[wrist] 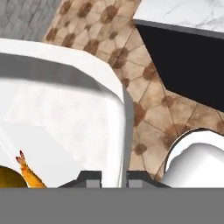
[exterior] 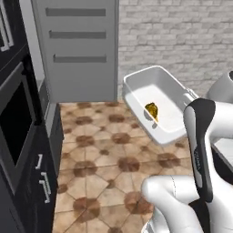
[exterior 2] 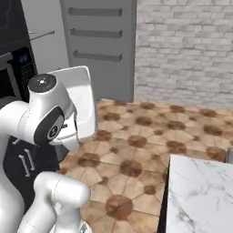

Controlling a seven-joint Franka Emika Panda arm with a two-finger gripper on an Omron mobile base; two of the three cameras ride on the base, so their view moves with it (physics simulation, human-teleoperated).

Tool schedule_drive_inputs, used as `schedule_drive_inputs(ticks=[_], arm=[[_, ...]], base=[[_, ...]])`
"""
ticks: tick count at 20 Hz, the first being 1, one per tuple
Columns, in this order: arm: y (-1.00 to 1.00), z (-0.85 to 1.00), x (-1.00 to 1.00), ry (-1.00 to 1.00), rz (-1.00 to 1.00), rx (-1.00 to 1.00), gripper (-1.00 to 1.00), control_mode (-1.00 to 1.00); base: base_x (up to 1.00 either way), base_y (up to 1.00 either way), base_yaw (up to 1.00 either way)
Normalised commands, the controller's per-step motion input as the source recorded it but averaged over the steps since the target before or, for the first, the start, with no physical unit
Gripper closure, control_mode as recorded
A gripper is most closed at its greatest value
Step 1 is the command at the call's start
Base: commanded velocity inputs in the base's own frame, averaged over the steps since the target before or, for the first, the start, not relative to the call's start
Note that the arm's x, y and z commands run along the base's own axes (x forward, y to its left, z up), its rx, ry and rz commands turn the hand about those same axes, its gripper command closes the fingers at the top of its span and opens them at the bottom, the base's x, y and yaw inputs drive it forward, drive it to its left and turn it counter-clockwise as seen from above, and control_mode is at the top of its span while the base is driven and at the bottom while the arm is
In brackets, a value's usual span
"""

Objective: Place the tupperware on the top shelf of the fridge. Make space for the tupperware among the existing items by rearranging them on the shelves if needed. Close the fridge door when finished.

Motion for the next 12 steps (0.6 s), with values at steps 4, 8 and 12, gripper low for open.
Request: schedule_drive_inputs(ticks=[4, 8, 12], arm=[[0.0, 0.0, 0.0, 0.0, 0.0, 0.0, 1.0, 1.0], [0.0, 0.0, 0.0, 0.0, 0.0, 0.0, 1.0, 1.0], [0.0, 0.0, 0.0, 0.0, 0.0, 0.0, 1.0, 1.0]], base=[[1.0, 0.65, -0.26], [1.0, 0.55, -0.11], [1.0, 0.18, 0.04]])
